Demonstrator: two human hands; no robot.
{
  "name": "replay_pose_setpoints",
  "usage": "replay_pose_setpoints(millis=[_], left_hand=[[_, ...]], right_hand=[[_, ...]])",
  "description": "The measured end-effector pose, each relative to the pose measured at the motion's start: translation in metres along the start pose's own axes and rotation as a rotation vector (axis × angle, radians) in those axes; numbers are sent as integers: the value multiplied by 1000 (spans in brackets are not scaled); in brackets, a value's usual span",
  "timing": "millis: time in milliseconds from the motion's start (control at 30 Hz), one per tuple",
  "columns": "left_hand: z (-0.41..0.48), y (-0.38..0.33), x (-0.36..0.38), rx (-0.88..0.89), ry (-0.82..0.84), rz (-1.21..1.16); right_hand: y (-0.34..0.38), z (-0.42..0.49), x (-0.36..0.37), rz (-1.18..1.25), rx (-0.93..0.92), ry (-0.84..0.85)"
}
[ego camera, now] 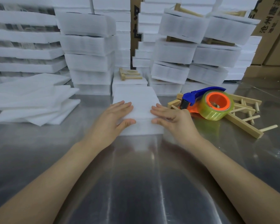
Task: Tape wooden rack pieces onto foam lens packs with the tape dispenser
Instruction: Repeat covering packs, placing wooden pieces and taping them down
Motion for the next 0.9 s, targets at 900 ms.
replay_pose_setpoints(millis=[900], left_hand=[[0,1,1,-28,-14,-79]], right_hand=[[-49,-4,-38,-497,652,-220]])
Point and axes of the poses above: each hand's wrist, its own z-axis towards the middle knuckle, its own x-axis out of the palm, y = z × x, the point moved 1 cm from there along z, towards the middle knuckle, and after that the axes turned 15 degrees about y, right-handed, at the moved point
